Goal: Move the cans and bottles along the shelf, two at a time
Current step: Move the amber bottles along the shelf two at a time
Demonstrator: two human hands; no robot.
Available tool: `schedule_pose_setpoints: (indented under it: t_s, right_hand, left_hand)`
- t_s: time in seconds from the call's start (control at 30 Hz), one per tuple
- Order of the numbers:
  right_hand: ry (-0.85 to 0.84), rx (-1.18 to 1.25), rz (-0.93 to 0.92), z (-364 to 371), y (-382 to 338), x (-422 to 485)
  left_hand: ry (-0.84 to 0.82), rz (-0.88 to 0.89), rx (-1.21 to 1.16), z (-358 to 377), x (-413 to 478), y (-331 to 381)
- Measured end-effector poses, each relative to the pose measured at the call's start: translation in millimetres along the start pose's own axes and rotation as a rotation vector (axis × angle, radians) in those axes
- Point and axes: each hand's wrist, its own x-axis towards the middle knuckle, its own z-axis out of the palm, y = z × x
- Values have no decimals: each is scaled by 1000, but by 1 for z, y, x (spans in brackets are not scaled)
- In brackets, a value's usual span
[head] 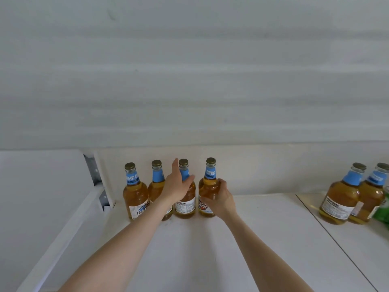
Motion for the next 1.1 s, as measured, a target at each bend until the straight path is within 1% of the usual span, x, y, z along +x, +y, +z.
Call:
schedule_pose_setpoints:
  t_s: [0.23,0.53,0.7,0.83,0.97,1.1]
  right_hand:
    - [2,230,63,11,10,7]
    - [103,352,71,8,16,-16]
    - [133,415,108,4,20,-34]
    - [118,521,200,-2,21,-48]
    - [89,592,246,-10,21,-66]
    - [77,632,271,-16,24,-84]
  left_hand:
    - [18,-28,-14,10,6,-8]
    - [23,49,23,9,-13,-10]
    - [56,85,-61,8,-32,-11]
    - [83,87,-109,3,-50,-9]
    - [96,45,-186,-7,-64,-8]
    - [73,3,-246,-12,-78,-7]
